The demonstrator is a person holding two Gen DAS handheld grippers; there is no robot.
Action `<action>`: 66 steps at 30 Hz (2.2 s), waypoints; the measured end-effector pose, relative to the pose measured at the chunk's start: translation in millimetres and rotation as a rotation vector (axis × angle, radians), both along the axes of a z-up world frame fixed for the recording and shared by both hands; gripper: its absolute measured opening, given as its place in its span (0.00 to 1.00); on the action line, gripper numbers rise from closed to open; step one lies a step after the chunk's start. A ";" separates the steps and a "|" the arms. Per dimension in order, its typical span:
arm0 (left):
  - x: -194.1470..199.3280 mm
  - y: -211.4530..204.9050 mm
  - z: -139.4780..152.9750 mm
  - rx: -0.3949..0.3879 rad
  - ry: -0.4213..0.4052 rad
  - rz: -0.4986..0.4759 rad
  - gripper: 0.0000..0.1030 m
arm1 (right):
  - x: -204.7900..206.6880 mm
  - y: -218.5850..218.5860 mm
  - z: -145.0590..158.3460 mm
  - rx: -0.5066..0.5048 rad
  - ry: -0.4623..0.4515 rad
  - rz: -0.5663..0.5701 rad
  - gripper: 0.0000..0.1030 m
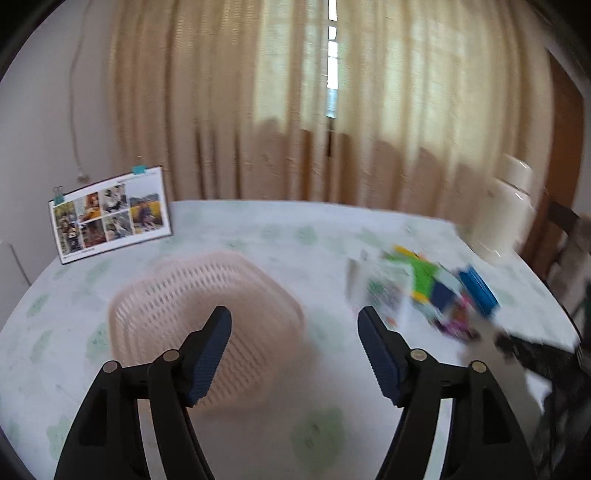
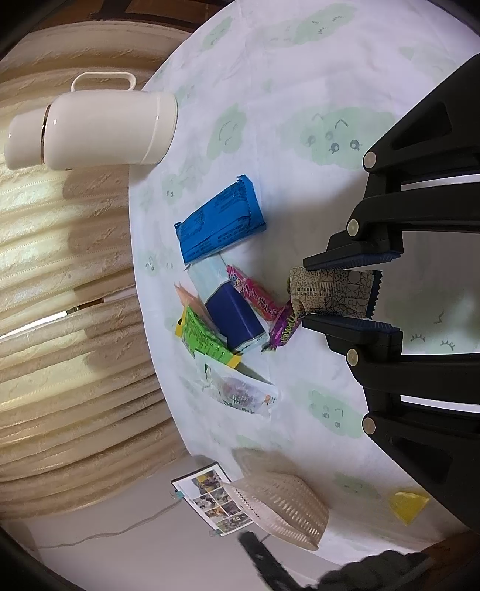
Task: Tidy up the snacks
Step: 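Carry the yellow jelly cup with the left gripper toward the pink basket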
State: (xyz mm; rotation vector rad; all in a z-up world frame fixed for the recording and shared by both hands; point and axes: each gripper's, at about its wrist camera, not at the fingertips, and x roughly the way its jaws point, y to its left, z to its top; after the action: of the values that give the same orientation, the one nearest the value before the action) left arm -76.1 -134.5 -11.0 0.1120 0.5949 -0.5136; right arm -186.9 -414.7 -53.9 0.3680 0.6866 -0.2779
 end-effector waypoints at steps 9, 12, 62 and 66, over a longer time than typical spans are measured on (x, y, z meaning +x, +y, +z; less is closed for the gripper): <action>-77.0 23.8 -20.7 0.115 0.017 -0.130 0.74 | 0.2 5.8 0.8 -0.019 -0.008 0.024 0.24; -85.1 22.6 -38.7 0.132 0.087 -0.150 0.74 | -2.4 8.6 0.4 -0.019 -0.009 0.023 0.24; -24.9 75.1 -41.4 -0.007 0.180 0.113 0.68 | -11.2 10.7 0.5 -0.011 -0.017 0.021 0.25; -15.4 51.8 -60.0 0.055 0.192 0.116 0.73 | -11.1 10.4 0.4 -0.012 -0.016 0.023 0.25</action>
State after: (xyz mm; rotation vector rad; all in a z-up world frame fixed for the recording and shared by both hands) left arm -91.5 -82.7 -71.0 0.0802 0.7991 -0.3979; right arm -198.0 -404.3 -53.5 0.3504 0.6726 -0.2566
